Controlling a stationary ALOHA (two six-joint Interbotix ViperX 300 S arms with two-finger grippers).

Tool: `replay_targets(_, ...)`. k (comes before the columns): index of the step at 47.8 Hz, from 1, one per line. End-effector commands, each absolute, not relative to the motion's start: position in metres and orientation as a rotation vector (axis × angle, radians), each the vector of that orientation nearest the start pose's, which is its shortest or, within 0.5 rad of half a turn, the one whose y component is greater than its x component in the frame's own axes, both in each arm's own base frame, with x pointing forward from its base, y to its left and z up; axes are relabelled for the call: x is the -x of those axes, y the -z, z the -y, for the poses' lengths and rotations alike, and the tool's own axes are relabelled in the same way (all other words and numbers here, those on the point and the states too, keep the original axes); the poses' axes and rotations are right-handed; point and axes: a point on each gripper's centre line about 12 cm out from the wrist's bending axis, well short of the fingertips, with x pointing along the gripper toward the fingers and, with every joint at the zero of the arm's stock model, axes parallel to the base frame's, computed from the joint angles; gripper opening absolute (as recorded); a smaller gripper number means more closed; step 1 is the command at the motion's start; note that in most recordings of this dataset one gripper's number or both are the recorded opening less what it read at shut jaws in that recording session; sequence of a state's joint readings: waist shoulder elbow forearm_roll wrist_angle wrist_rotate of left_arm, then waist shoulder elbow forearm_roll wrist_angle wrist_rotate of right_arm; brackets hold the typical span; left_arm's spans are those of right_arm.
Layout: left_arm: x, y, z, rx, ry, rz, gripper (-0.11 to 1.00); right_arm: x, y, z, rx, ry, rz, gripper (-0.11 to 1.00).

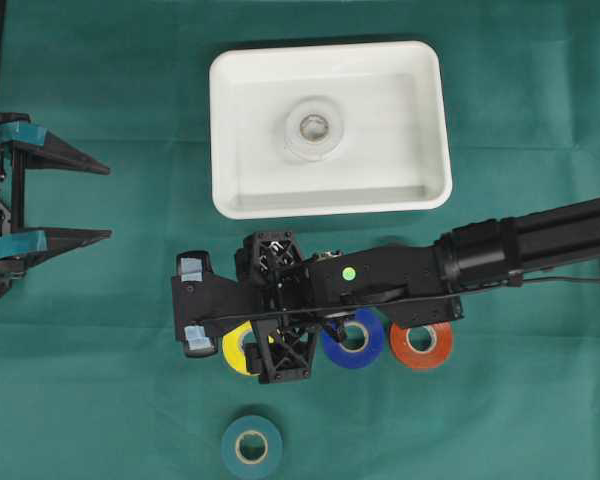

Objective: Pick up the tape from a random location and place it into the white case.
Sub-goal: 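Lower the right gripper and close it on the yellow tape roll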

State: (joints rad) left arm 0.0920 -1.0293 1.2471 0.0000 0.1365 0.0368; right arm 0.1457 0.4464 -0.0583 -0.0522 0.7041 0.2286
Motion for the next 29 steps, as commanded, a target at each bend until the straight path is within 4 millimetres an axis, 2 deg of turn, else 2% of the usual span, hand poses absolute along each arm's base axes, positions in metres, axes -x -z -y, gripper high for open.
replay_targets(1,-0.179,-0.229,-0.017,-0.017,-0.086,-0.354,0.94,-0.514,-0.161,-0.073,-0.081,-0.003,-1.061,0.91)
replay_targets(29,-0.179,-0.230,-0.017,-0.017,-0.087,-0.351,0.94,-0.523,-0.119,-0.077,-0.080,-0.009,-1.071,0.91)
